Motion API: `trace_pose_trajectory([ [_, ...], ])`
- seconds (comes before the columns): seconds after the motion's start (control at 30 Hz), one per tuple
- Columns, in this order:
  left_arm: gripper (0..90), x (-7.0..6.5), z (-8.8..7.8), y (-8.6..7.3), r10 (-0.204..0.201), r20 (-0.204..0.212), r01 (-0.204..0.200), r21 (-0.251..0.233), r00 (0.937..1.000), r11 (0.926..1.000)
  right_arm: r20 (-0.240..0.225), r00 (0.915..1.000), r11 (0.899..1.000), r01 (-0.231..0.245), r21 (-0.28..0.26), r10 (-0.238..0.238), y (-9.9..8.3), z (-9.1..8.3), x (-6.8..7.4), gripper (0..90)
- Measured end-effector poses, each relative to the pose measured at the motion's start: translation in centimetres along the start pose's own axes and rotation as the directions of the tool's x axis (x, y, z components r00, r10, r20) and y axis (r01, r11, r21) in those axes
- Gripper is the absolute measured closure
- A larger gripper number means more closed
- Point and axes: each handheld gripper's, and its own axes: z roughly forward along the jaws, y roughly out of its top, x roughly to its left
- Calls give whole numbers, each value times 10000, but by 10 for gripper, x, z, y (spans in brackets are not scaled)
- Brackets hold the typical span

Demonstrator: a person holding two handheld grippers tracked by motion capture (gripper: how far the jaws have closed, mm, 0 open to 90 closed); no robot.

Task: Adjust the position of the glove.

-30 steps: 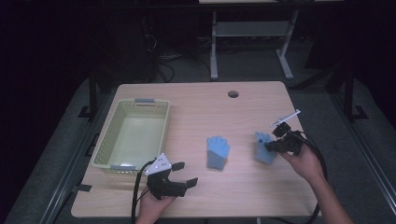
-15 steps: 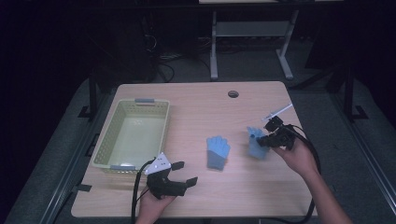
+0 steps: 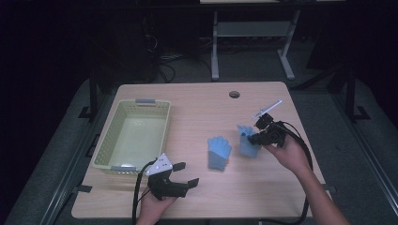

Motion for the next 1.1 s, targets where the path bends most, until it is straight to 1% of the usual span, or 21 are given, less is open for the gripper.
trace_pose_trajectory([
  [0.13,184,-1,-1,1,10,-24,-11,-59,10000,10000,-100,9997,9998,217,33,-216,8,4,6,831],
  [0.17,184,-1,-1,1,-82,-8,82,-133,10000,9999,-145,9996,9997,247,26,-246,10,5,8,831],
  [0.23,184,-1,-1,0,-22,-18,22,-121,10000,9999,-192,9993,9995,320,32,-320,13,6,10,831],
  [0.3,184,-1,0,0,-150,1,150,-191,9999,9997,-253,9990,9993,372,30,-371,16,8,13,831],
  [0.4,184,-2,-1,1,-68,7,68,-137,10000,9999,-330,9985,9990,447,68,-445,20,12,17,831],
  [0.5,184,-2,0,1,-35,-9,35,-181,10000,9998,-407,9978,9986,526,75,-523,24,15,22,831],
  [0.67,183,-1,-1,0,-80,-17,80,-127,10000,9999,-569,9968,9983,573,69,-568,29,22,27,830],
  [0.8,184,-3,0,1,-15,-18,15,-142,10000,9999,-694,9952,9974,704,181,-690,32,29,33,829],
  [0.9,183,-2,0,0,-54,-14,54,-154,10000,9999,-766,9948,9973,689,246,-668,35,33,36,828],
  [0.93,183,-2,0,0,-10,-26,10,-81,10000,10000,-785,9948,9975,667,241,-646,35,34,37,827],
  [1.0,183,-1,-1,1,-4,-30,4,-85,10000,10000,-861,9943,9975,654,263,-629,37,37,39,827],
  [1.07,183,-2,-1,1,-111,-16,111,-206,9999,9997,-886,9939,9973,681,284,-654,37,40,41,827],
  [1.1,183,-2,-2,1,-33,-26,33,-139,10000,9999,-924,9936,9973,677,285,-648,37,42,42,827],
])
